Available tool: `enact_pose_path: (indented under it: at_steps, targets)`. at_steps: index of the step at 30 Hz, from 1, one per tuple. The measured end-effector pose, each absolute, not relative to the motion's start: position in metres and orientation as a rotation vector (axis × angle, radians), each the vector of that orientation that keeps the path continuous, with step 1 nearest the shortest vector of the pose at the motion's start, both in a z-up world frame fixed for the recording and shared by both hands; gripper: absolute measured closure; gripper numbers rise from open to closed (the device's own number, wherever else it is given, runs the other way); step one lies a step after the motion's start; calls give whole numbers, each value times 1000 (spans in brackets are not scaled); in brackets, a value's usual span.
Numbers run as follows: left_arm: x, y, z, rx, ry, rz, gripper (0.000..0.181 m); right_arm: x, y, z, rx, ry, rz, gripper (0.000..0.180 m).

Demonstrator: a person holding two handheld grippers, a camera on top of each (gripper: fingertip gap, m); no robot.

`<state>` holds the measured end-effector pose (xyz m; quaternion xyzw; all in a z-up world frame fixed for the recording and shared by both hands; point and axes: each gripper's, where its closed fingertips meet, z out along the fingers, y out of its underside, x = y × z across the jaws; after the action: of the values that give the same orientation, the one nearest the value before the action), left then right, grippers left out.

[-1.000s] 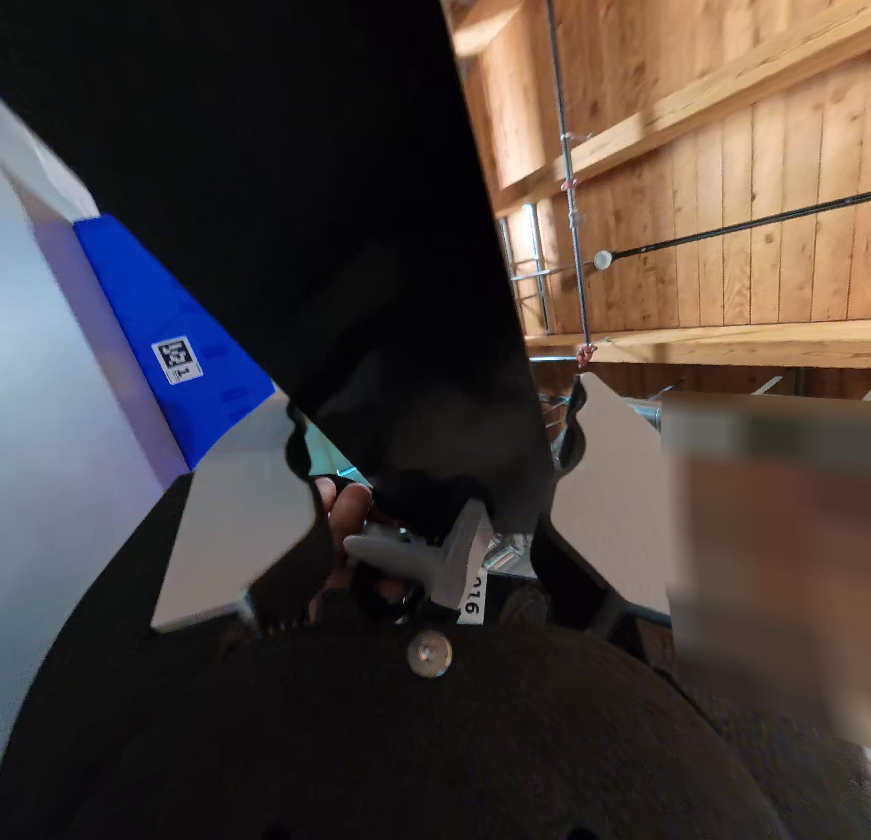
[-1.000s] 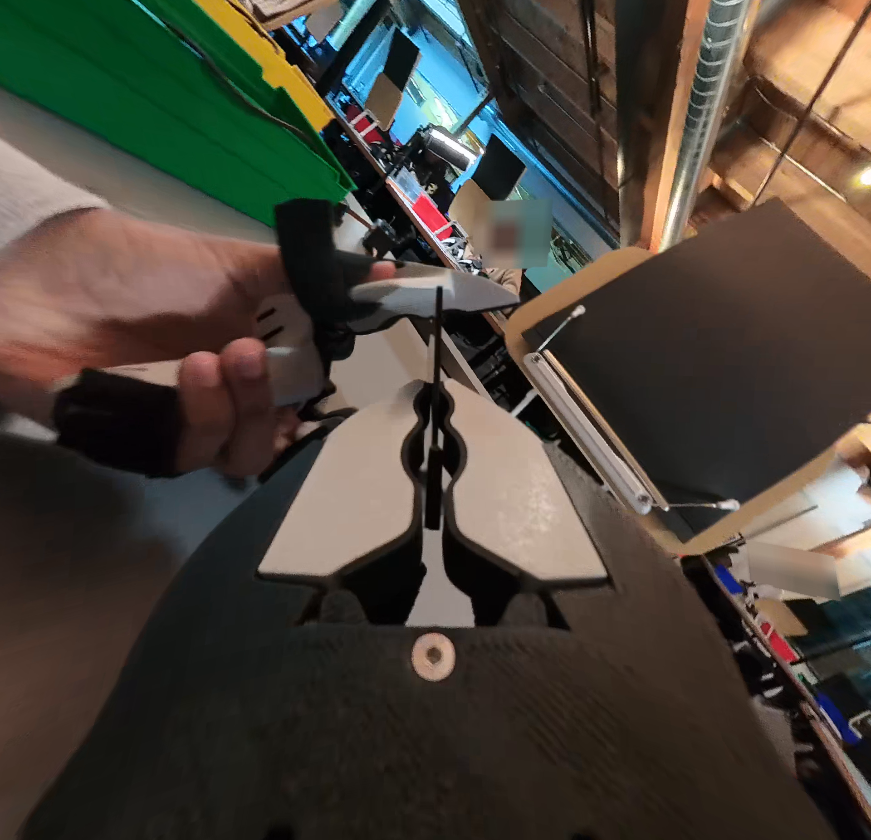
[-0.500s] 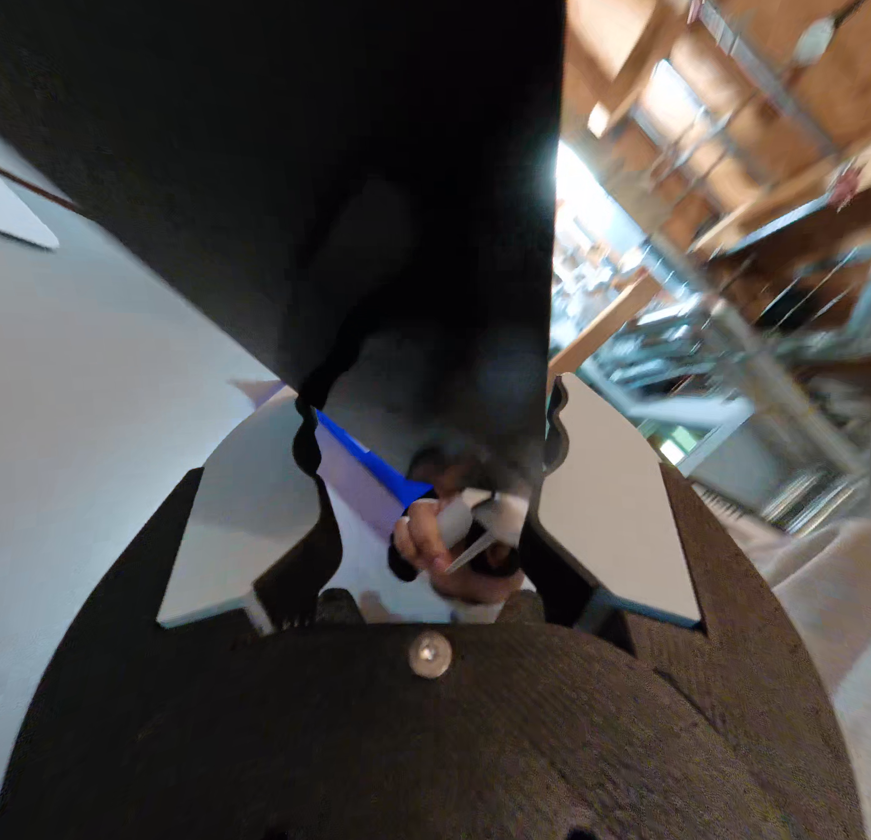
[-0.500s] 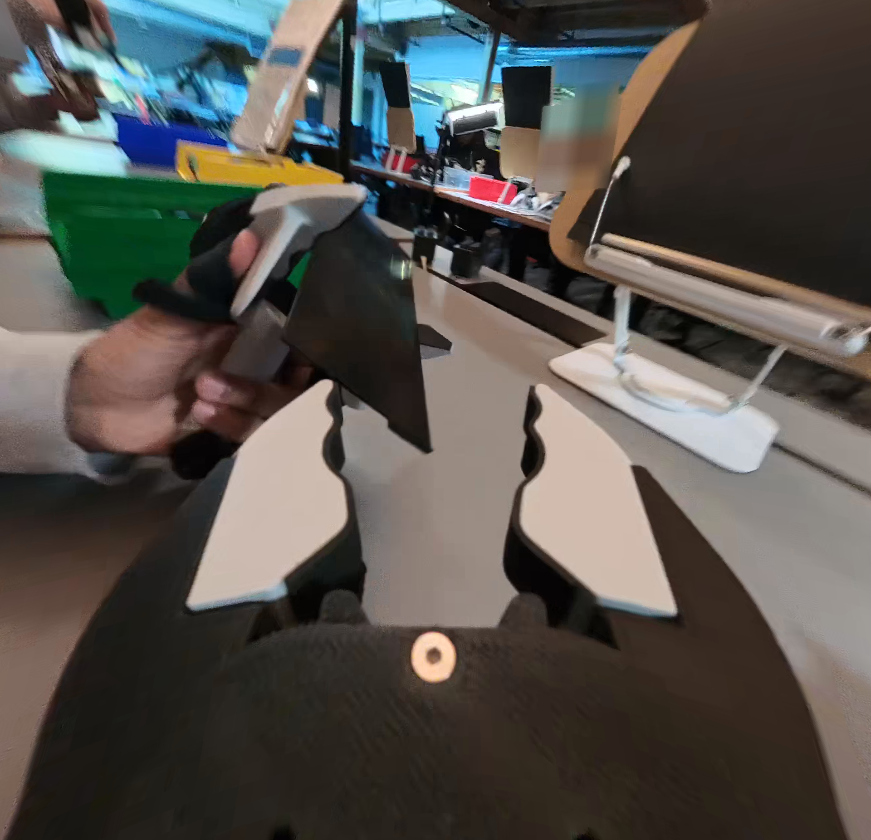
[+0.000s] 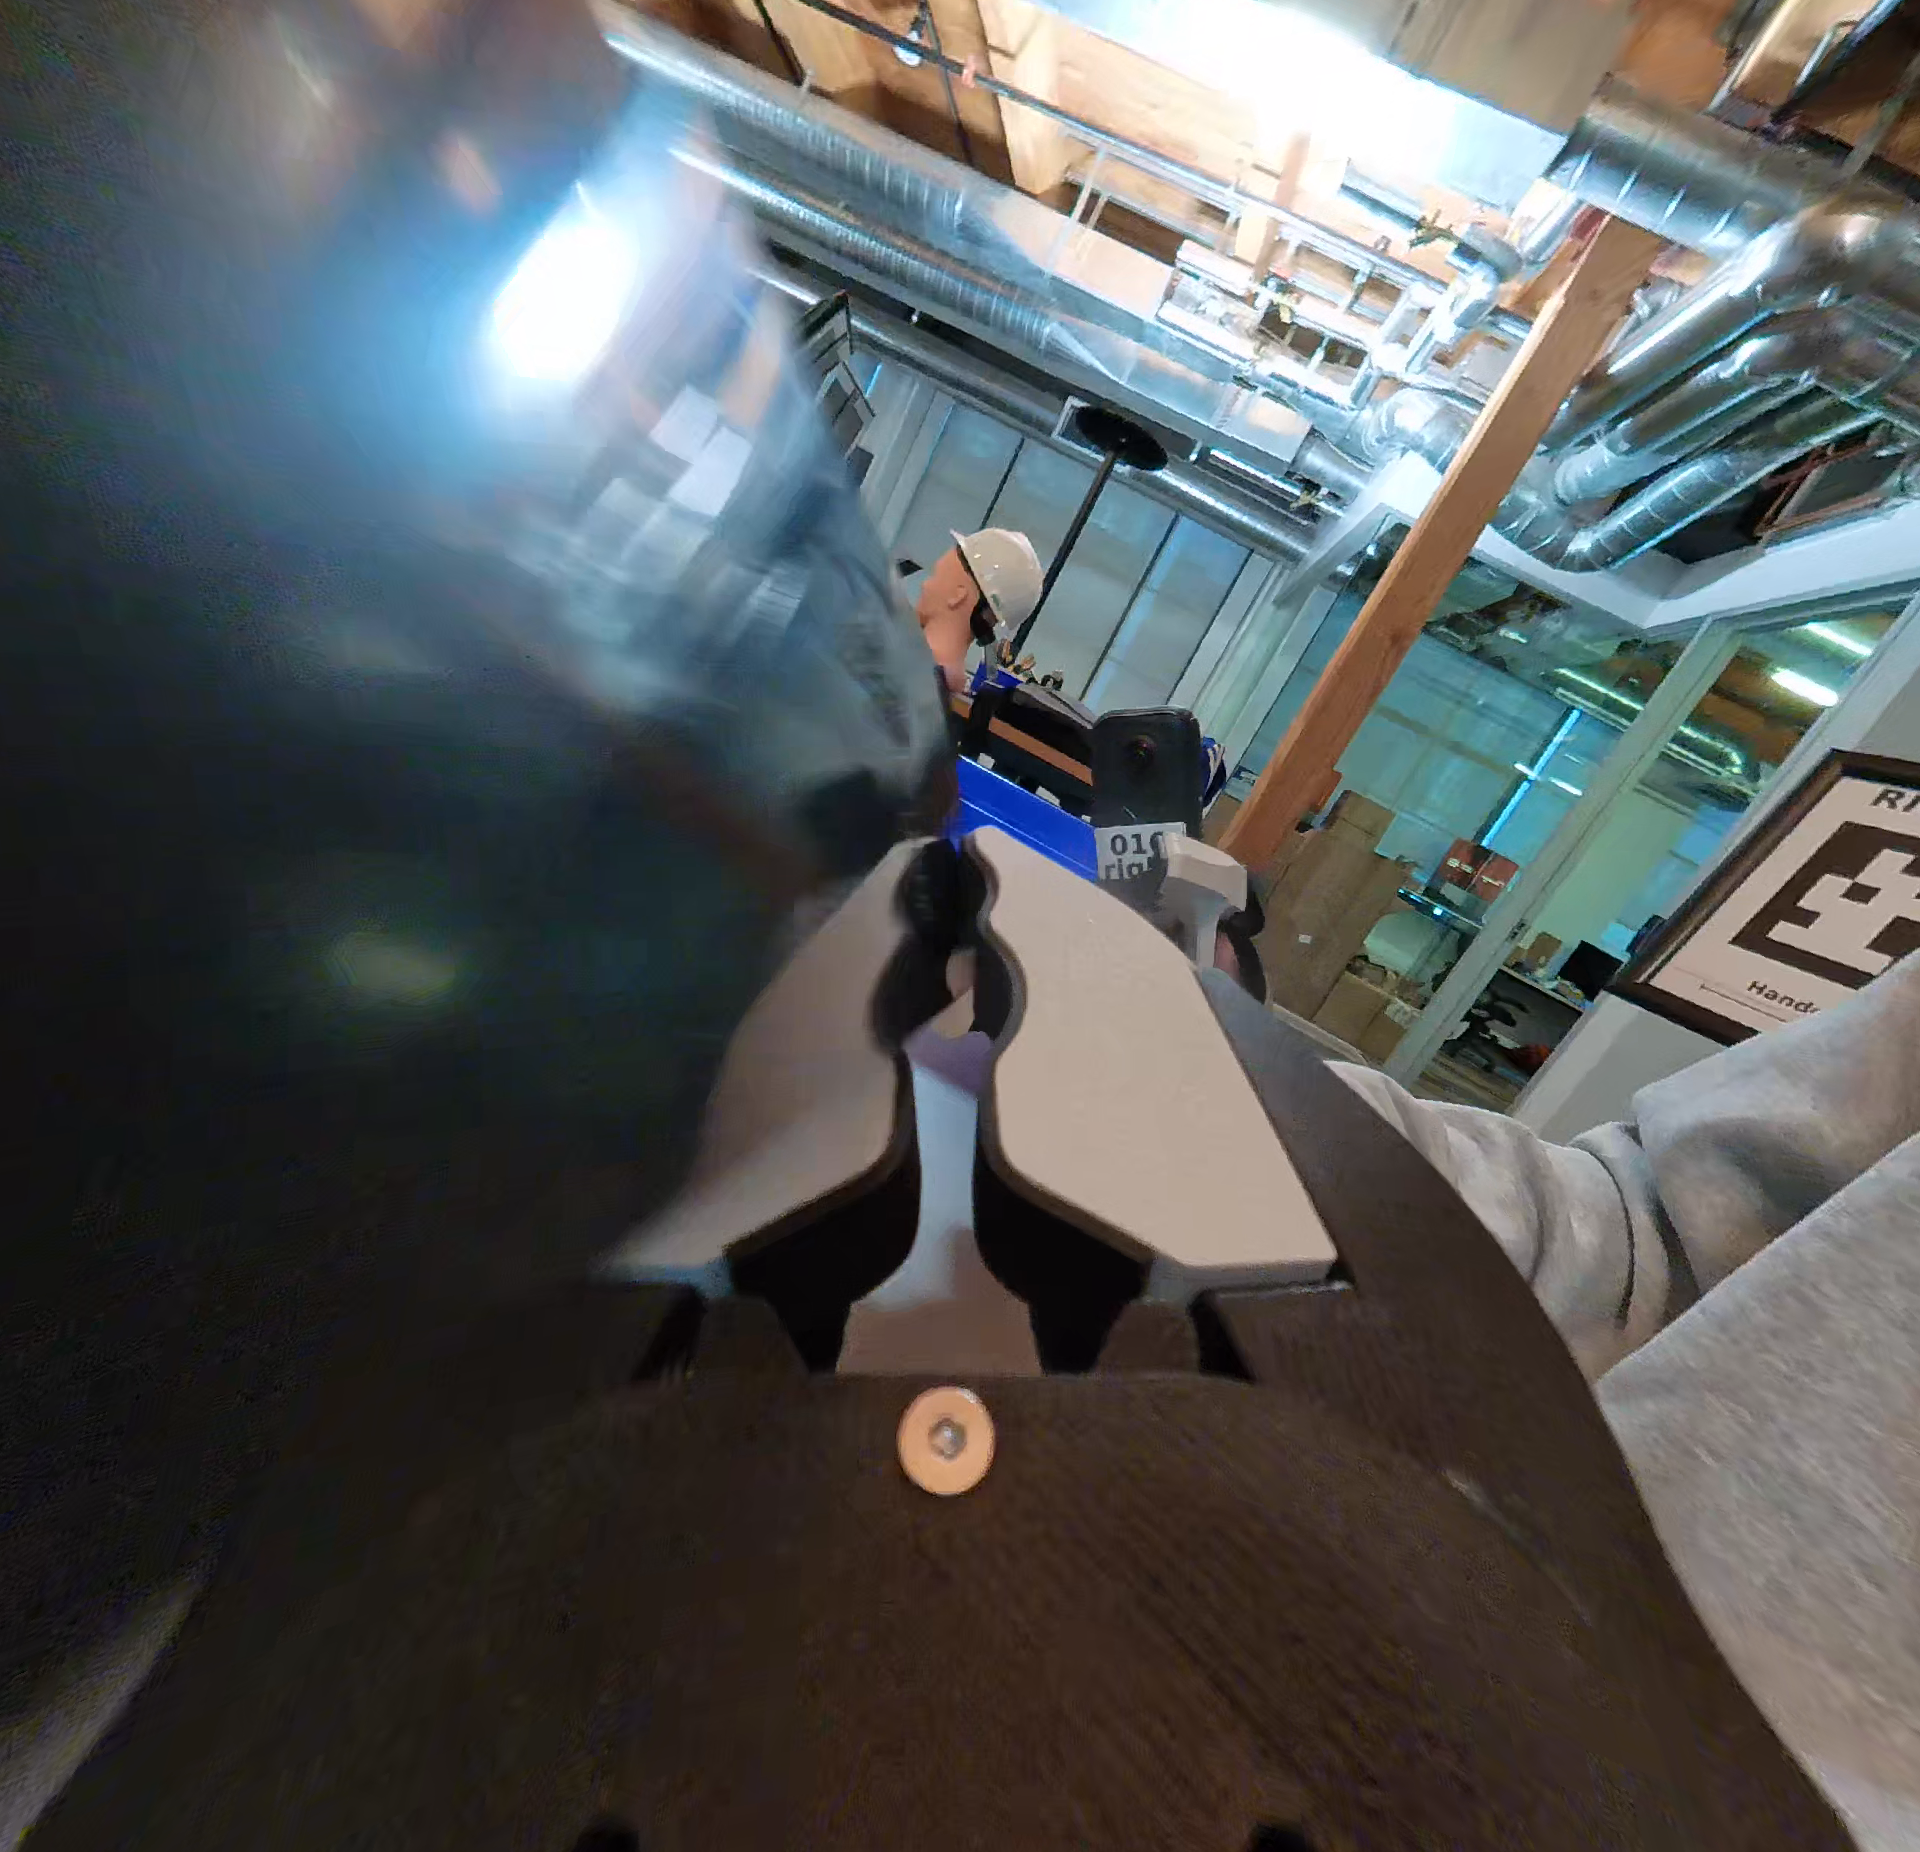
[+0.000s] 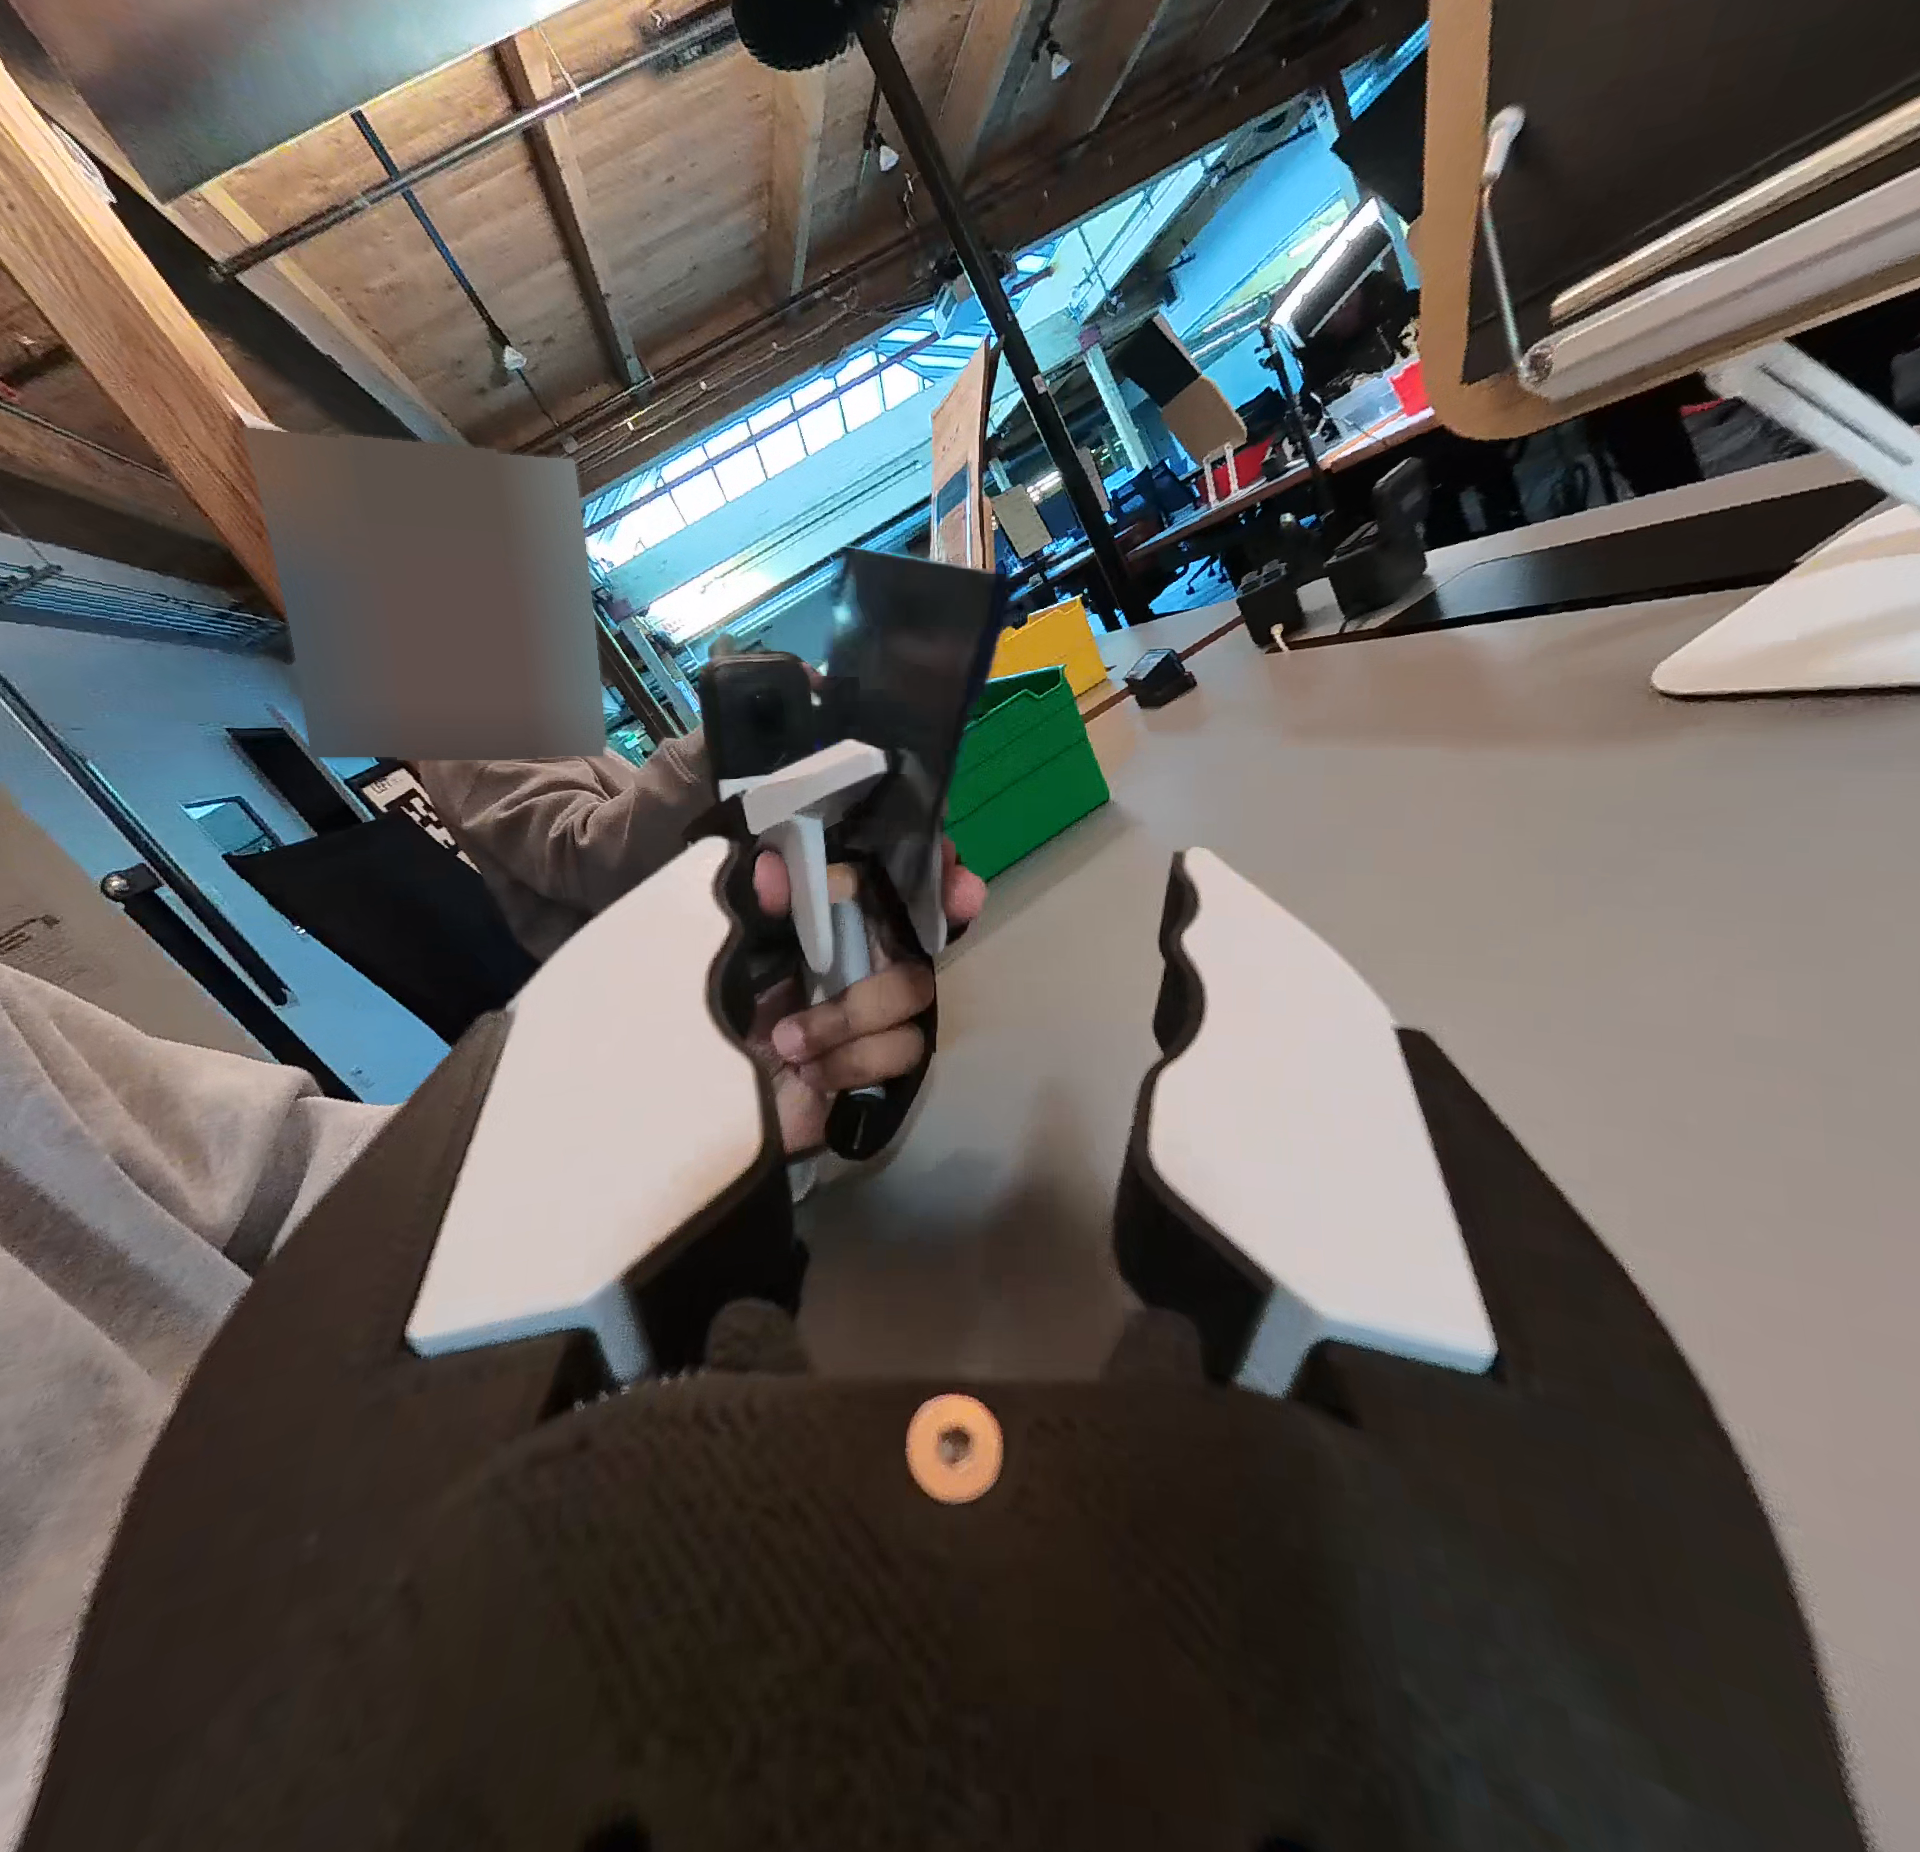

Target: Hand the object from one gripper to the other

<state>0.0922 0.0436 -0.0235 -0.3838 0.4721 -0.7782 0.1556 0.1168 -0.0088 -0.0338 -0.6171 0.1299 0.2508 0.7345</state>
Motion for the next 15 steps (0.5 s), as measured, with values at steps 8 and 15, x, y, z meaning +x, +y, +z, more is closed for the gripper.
enact_pose_path:
  at_steps: [8, 15]
  targets:
    - [90, 13, -31, -1082, 1450, -2283, 181, 111, -6, -29, -1309, 304, 595, 118]
    - [86, -16, -38, -1084, 1523, -2363, 178, 107, -15, -20, -1231, 271, 734, 176]
